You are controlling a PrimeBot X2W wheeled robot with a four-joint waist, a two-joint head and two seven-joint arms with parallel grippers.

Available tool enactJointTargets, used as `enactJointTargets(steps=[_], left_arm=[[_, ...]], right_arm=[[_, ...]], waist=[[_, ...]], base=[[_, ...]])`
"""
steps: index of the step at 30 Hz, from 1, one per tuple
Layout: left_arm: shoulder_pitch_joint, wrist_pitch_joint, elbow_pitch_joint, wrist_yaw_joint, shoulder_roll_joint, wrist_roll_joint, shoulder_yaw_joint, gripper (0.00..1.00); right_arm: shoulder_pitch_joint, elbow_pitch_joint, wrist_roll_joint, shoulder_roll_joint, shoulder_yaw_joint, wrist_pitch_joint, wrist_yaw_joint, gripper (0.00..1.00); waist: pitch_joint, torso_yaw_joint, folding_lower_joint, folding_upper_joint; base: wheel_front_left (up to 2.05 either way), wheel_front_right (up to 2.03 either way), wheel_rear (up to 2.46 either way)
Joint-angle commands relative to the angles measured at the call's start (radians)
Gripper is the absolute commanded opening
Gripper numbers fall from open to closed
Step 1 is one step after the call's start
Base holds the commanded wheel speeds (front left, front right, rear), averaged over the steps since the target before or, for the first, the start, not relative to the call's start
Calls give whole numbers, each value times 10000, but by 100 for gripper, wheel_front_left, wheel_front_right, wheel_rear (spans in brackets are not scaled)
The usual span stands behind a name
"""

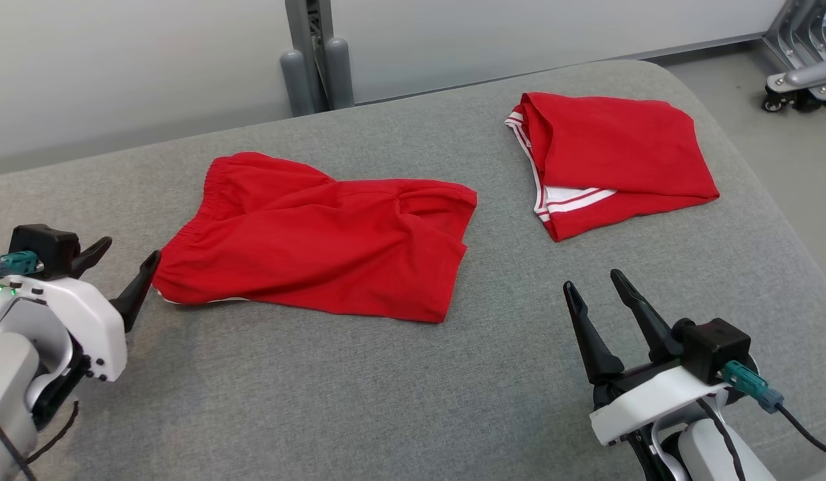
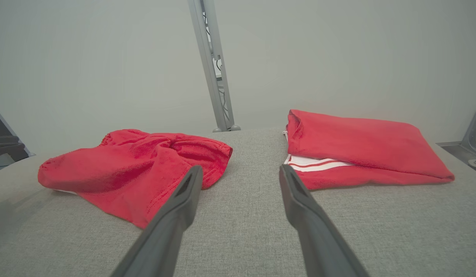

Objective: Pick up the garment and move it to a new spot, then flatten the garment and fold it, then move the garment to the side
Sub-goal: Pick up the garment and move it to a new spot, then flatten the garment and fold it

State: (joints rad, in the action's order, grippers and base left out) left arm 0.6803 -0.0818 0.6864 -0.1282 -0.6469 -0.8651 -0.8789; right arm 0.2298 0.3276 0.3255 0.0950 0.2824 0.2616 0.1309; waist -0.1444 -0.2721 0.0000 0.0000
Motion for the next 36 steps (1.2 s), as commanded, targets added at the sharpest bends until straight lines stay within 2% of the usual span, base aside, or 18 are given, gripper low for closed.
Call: enactJointTargets(steps=[1,6,17,20,26,36], left_arm=[[68,131,-17,-22,-131,-125,-112,100],[205,374,159,-25,-377,-655,-592,100],[352,481,1450,-27,-108,-1617,-1154,100],[433,577,1398,-27,-31,-1810,-1417,0],[712,375,921,-26,-121,-1698,-2024,0],[642,-320,-412,-27,-158,-1357,-3002,0]], right_arm=[[90,27,60,53,25,51,-3,100],[297,163,132,17,173,51,-3,100],[565,240,222,76,237,51,-3,100],[529,175,168,80,153,50,-3,100],[318,36,63,88,-39,51,-3,100],[-47,148,34,84,-319,51,-3,100]], waist=[[-66,-78,0,0],[-305,-414,0,0],[-726,-1113,0,0],[-733,-1096,0,0],[-591,-623,0,0],[73,1030,0,0]], base=[[0,0,0],[0,0,0],[0,0,0],[0,0,0],[0,0,0],[0,0,0]])
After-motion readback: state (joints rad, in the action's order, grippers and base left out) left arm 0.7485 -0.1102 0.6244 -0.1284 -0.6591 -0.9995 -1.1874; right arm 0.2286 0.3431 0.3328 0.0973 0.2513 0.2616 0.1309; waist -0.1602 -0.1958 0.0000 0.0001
